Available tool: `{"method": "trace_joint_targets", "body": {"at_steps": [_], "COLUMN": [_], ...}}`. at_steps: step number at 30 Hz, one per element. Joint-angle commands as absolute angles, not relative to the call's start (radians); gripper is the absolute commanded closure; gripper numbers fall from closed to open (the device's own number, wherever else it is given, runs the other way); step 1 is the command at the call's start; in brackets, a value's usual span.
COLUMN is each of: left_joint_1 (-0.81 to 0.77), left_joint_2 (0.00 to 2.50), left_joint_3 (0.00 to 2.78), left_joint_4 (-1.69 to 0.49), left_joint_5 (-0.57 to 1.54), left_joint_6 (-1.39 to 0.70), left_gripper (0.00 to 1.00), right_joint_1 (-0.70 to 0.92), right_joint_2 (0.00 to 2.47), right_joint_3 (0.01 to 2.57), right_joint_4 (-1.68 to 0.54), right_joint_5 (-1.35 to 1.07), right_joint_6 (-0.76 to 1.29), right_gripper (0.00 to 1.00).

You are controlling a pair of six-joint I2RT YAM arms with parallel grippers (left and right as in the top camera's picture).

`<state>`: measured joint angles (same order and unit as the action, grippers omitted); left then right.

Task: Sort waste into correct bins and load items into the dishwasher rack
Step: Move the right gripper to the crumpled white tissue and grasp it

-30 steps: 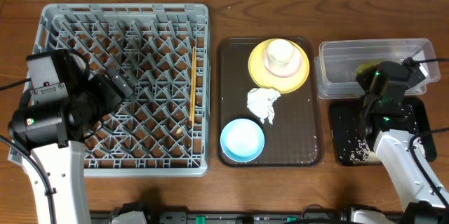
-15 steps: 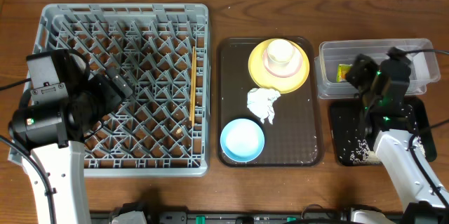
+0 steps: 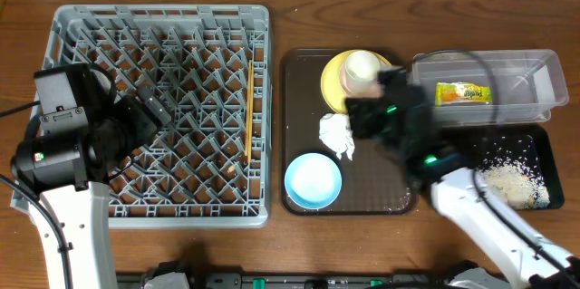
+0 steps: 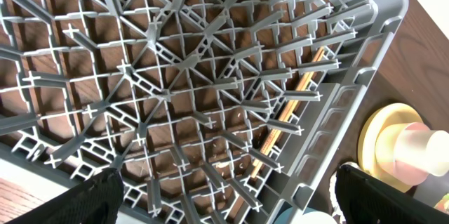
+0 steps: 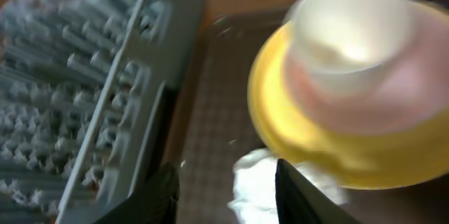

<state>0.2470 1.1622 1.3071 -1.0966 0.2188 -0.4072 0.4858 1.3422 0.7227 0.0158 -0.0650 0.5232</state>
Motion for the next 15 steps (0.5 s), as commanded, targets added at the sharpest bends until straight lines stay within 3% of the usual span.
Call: {"method": "trace_joint_targets", "body": {"at_steps": [1,3,6,7,10,15], "left_joint_1": [0.252,0.252,0.252,0.252,0.252,0.252], "left_joint_2": [1.163,1.163,1.163,1.163,1.163,1.163], "left_joint_3": [1.32,1.32,1.32,1.32,1.32,1.32], "left_joint_4": [-1.099,-1.099,-1.099,-1.099,-1.099,-1.099], "left_joint_5": [0.213,0.213,0.213,0.213,0.213,0.213], "left_joint_6": [-0.401,-0.401,-0.401,-0.401,-0.401,-0.401], "left_gripper": [0.03,0.03,0.03,0.03,0.03,0.03], "right_joint_1": [0.605,0.653,0.683,0.688,0.688,0.688], "right_joint_2": [1.383,1.414,1.474,1.499,1.575,1.691], "right_joint_3": [0.739,0.739,0.739,0.739,0.739,0.739], "right_joint_4": [0.024,0.05,0.112,0.131,0.172,0.222], "right_joint_5": [0.231,0.302,0.306,0.306,0.302,0.302], "right_joint_6": [0.506,0.491,0.446,0.446,0.447,0.429], "right_gripper": [0.5,0.43,0.42,0.43,0.63,0.58]}}
